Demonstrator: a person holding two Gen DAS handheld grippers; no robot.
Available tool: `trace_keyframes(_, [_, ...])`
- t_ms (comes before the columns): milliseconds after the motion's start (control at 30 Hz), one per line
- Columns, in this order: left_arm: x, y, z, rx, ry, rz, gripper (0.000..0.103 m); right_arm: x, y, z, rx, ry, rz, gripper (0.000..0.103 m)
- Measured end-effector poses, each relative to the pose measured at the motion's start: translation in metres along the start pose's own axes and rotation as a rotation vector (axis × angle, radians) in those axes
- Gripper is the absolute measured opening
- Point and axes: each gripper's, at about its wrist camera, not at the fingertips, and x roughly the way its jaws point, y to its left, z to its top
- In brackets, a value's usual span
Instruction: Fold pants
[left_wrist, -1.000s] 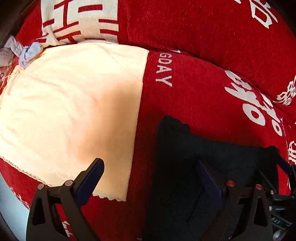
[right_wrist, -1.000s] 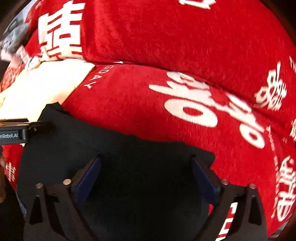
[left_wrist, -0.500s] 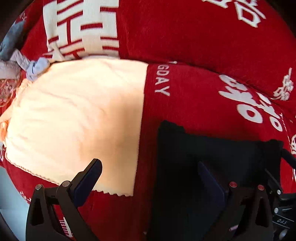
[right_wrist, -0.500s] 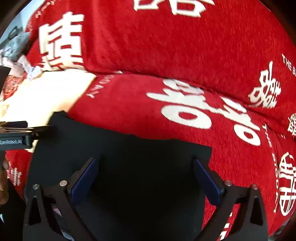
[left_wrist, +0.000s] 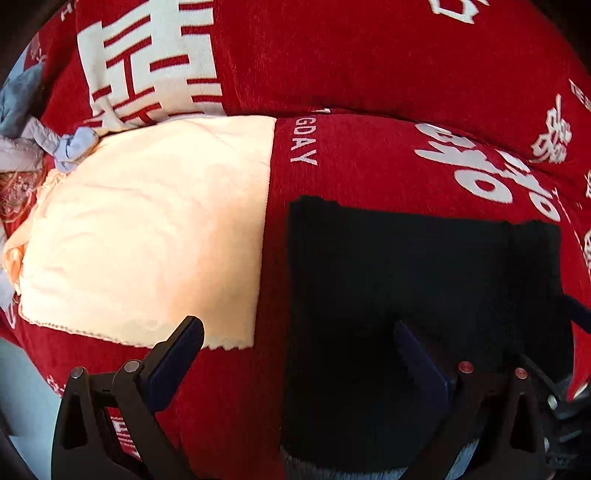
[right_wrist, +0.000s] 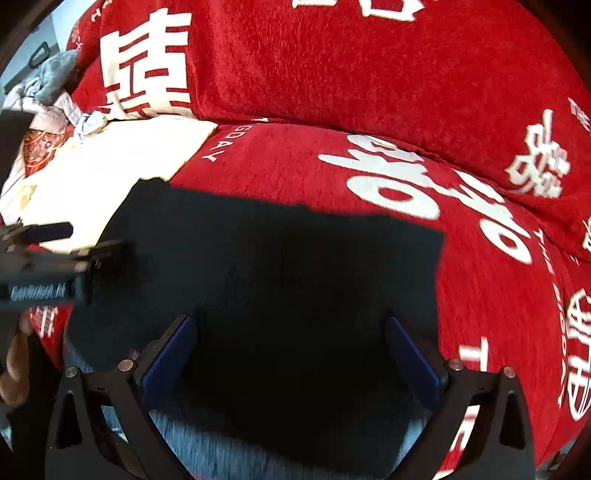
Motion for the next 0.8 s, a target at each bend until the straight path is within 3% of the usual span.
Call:
trace_keyframes(267, [-0.009,-0.003,-0.034,0.002,-0.036,-0.01,0.103,-0.022,0.022,-0.059,-0.087,-0.027,-0.034,0.102])
trace_keyframes(400, [-0.02,-0.003,-0.037,-0.019,-0.023,-0.027,0.103,-0.027,0.029,-0.061,-0.096,-0.023,-0.078,0.102])
trace_keyframes(533, [-0.037,-0.008,-0.048,-0.003,-0.055,-0.038,0.103,-0.042,0.035,-0.063,-0.093,-0.07,-0.046,0.103])
trace_keyframes(800, [-0.017,-0.009,-0.059,-0.016,0.004,-0.069,0.103,-0.033,0.027,-0.064,-0.056,-0.018,-0.005,0.102])
